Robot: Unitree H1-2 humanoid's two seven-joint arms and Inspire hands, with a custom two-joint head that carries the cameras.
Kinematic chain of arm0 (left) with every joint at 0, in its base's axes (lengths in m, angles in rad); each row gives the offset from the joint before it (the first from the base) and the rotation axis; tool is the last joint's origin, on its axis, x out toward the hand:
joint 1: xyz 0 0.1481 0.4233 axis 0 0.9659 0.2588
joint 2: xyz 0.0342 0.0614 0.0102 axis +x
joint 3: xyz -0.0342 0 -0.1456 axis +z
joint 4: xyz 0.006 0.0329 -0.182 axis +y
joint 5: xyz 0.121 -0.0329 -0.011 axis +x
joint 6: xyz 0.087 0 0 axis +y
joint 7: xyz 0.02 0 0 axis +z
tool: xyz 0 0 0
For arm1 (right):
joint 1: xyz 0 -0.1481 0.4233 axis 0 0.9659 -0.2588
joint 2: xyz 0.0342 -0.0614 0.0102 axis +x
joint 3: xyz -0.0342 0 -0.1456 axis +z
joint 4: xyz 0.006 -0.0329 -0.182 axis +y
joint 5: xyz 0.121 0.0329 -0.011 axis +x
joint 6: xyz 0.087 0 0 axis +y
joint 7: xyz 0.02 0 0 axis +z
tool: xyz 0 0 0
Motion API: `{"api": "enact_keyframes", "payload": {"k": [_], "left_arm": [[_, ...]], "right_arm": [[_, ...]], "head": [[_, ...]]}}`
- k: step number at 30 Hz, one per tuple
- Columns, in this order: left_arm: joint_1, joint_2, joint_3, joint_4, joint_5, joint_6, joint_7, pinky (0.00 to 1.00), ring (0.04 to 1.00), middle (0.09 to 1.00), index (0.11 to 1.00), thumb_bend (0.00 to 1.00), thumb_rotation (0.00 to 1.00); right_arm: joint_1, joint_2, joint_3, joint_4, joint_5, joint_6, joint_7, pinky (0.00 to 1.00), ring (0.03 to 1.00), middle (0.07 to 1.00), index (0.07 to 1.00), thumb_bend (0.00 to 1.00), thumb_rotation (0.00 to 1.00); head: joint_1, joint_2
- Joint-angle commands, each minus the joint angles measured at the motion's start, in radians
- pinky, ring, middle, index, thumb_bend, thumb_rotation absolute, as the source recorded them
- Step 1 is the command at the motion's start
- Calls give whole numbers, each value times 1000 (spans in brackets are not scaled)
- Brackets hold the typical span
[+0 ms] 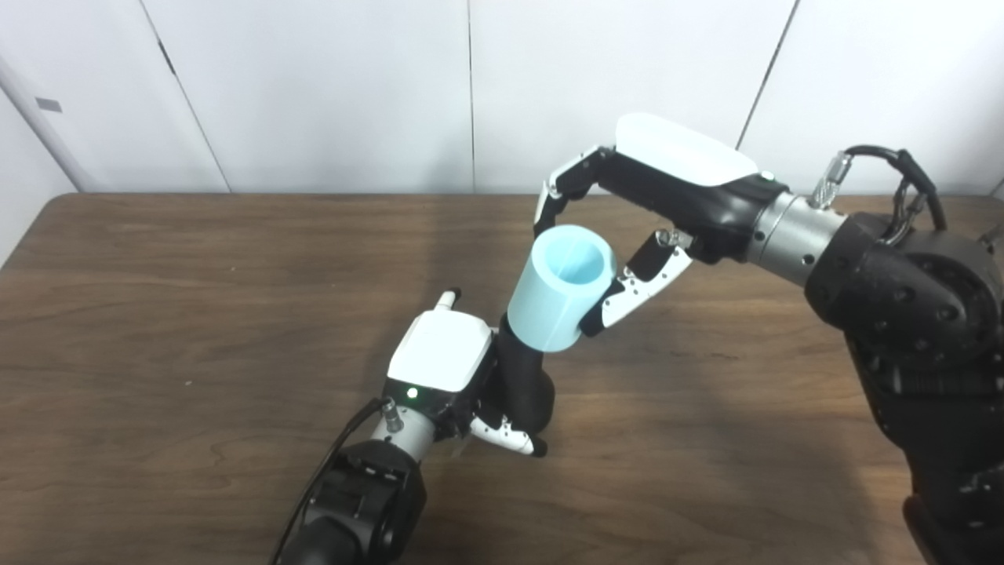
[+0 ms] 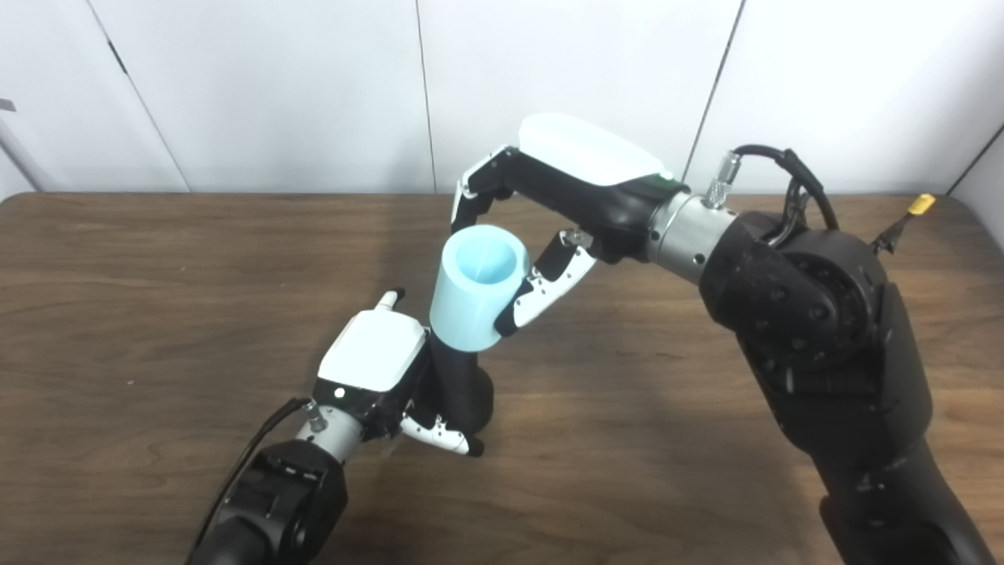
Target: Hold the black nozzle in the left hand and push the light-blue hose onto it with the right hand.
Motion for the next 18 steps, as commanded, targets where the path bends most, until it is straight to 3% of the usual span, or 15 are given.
{"api": "enact_keyframes", "payload": {"k": [1, 11, 18], "left_arm": [[5, -2, -10, 5, 11, -22, -7, 1000, 665, 544, 455, 516, 0], [25, 0, -21, 2, 40, -28, 37, 1000, 661, 544, 453, 516, 0], [54, 4, -42, 28, 132, -38, 134, 1000, 644, 529, 463, 521, 0]], "right_arm": [[-52, 15, -10, -21, -19, 4, 13, 746, 711, 644, 480, 524, 135], [-63, 35, 3, 15, -60, 4, 30, 706, 706, 652, 480, 524, 135], [-73, 16, 13, 39, -59, -4, 4, 742, 706, 647, 480, 524, 136]], "head": [[3, 1], [-1, 8], [-4, 12]]}}
